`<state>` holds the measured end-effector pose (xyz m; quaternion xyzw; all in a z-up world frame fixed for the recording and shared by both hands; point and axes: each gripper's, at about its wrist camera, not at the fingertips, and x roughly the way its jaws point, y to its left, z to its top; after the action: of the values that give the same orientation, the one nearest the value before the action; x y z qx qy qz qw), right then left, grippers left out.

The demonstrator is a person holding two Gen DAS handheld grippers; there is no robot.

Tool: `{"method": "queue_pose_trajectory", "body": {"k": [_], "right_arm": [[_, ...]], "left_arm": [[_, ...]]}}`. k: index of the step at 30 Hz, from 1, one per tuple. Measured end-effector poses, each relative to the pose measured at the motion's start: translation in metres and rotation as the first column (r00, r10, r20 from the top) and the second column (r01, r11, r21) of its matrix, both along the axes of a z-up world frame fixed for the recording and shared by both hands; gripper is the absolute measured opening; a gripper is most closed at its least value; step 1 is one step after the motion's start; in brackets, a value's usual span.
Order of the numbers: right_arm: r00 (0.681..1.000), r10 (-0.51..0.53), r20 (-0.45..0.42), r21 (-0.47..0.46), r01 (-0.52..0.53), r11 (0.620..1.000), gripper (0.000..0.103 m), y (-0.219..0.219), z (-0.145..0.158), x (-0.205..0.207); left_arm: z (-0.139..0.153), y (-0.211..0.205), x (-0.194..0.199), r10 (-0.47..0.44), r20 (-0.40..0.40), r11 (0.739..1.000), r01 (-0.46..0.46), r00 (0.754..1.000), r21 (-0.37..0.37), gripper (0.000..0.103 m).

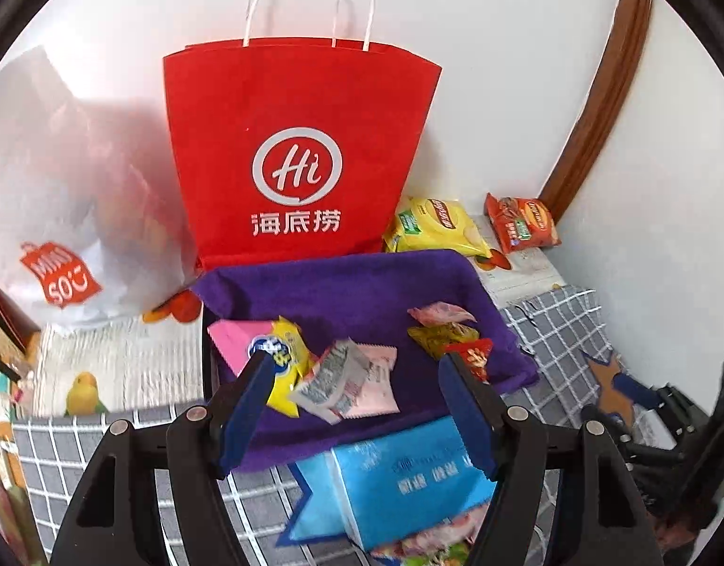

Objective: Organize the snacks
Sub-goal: 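Pull both tools back and lower them toward the remaining snacks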

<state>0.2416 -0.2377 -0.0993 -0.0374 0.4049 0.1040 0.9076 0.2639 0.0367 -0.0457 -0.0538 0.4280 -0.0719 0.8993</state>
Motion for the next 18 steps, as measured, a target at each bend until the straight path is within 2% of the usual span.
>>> {"method": "queue_pose_trajectory", "body": {"k": [5,12,15,18], "right_arm": [[1.000,-0.006,-0.017,-0.008,0.006,1.000,0.064,-0.003,-0.012,-0.020],[0.998,0.011,-0.054,0.002,-0.011,1.000,0.064,0.000,-0.037,-0.028],[0.997,0.014,-0.071,-0.019,-0.016,1.000,0.062,0.003,-0.052,-0.024],[0.994,0.026,-0.106,0.005,-0.025,1.000,0.062,0.001,-0.068,-0.014]], "left_arm": [[-0.002,0.011,-0.025,0.031,0.013,0.998,-0.031,0.999,0.052,0.070],[-0.022,0.039,-0.049,0.100,-0.035,0.995,-0.099,0.994,0.035,0.070],[-0.034,0.048,-0.058,0.123,-0.058,0.992,-0.121,0.991,0.038,0.070],[-0.045,0.053,-0.063,0.142,-0.081,0.989,-0.139,0.987,0.048,0.070]]}}
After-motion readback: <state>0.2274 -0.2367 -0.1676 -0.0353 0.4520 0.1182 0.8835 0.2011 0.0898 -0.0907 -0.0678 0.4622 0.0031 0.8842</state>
